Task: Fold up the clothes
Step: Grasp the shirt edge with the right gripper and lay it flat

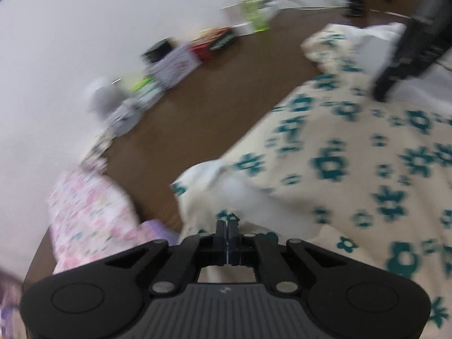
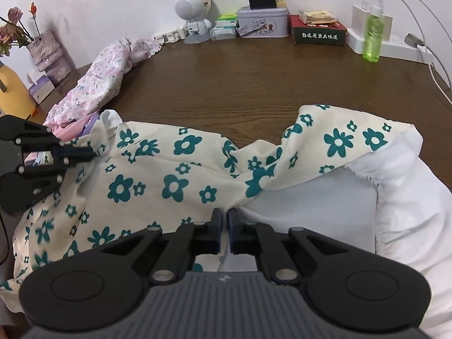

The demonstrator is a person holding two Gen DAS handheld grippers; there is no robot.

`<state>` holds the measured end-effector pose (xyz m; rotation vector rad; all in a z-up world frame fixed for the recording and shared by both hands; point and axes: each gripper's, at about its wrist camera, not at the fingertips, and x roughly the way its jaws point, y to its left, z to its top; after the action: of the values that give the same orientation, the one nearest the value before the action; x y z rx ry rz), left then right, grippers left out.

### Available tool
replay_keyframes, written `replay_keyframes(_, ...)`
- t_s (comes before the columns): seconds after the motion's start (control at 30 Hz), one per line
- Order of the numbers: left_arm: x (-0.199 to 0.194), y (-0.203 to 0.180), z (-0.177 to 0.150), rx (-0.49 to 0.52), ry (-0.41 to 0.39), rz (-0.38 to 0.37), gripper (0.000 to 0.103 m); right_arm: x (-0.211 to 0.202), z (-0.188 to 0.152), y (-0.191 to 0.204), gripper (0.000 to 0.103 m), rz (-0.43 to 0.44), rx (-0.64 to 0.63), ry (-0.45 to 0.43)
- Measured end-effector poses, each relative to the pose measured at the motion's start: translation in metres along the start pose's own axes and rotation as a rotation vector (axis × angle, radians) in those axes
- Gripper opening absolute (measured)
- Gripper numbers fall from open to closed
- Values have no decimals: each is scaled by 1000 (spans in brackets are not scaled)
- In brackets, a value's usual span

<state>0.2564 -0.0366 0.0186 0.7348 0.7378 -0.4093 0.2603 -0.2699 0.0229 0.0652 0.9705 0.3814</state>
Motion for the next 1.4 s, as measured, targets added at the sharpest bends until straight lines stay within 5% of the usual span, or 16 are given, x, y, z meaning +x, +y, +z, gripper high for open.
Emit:
replay_keyframes(0.2, 2, 4, 2, -36, 4, 37, 3, -1, -5, -1, 4, 1, 6, -22)
replay_keyframes(0.3, -15, 6, 5, -75, -60, -28, 14, -5, -6, 2, 12, 10, 1, -29)
replay_keyframes(0.43, -37, 2, 14, -91, -120, -216, 21, -8, -4, 5, 21, 15, -5, -42)
replay_keyframes(0.67, -8, -4, 27, -146, -6, -313, 20, -2, -4, 1, 21, 26, 23, -41)
replay_keyframes(0.73, -1, 0, 28, -202, 7, -346, 10, -1, -5, 1, 9, 32, 19, -44)
replay_keyframes(0.8, 2, 1, 31, -220, -5, -330, 1, -3, -5, 0, 5, 24, 21, -63)
replay_keyframes(1.0, 5, -3, 36, -211, -29, -233, 1, 1, -3, -2, 7, 10, 38, -59)
replay_keyframes(1.07, 1, -4, 33, -219, -38, -236, 4, -8, -3, -4, 13, 25, 52, -75)
replay_keyframes(1.17, -19, -6, 28, -206, -93, -228, 14, -32, -3, -9, 38, 15, 60, -128)
replay_keyframes(1.23, -28, -17, 24, -161, -108, -219, 25, -49, -1, -18, 39, -4, 78, -152)
replay_keyframes(1.4, -46, -46, 13, -42, -130, -207, 26, -88, 13, -59, 42, -110, 161, -180)
